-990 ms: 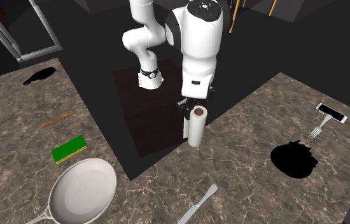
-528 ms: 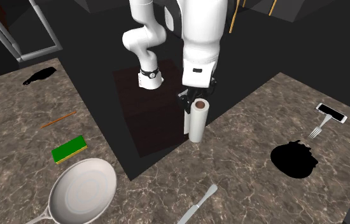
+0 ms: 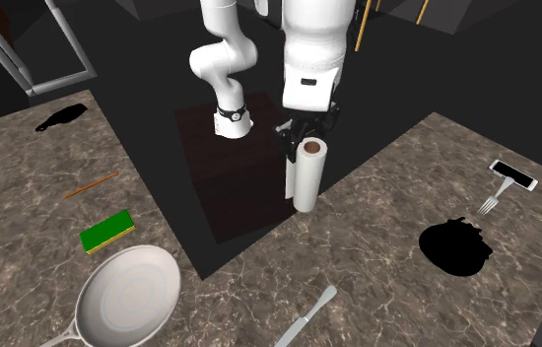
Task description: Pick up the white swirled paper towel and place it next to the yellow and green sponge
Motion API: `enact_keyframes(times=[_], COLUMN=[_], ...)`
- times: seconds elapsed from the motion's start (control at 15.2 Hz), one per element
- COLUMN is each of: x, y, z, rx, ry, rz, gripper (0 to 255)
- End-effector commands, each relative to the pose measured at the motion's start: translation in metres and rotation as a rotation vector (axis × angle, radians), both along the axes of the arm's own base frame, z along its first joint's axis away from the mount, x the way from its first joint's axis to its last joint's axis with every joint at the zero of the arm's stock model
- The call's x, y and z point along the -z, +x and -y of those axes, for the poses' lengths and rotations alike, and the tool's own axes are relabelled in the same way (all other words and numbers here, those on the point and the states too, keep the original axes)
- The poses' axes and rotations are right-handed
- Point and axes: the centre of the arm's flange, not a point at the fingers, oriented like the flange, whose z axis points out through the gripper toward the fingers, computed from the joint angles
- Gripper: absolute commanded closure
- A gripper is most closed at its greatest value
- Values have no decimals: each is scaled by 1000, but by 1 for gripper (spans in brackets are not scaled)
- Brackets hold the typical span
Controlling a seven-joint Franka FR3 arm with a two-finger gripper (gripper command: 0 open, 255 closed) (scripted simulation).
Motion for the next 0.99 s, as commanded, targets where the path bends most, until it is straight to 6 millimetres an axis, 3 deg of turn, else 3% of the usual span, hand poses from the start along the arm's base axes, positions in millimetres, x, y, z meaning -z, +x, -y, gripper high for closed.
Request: enact_keyframes(times=[0.0,0.92], x=[-10,-84], y=[0,0], z=[-1,-1], rx=[0,0], ry=[0,0], rz=[-1,-1], gripper=[255,255])
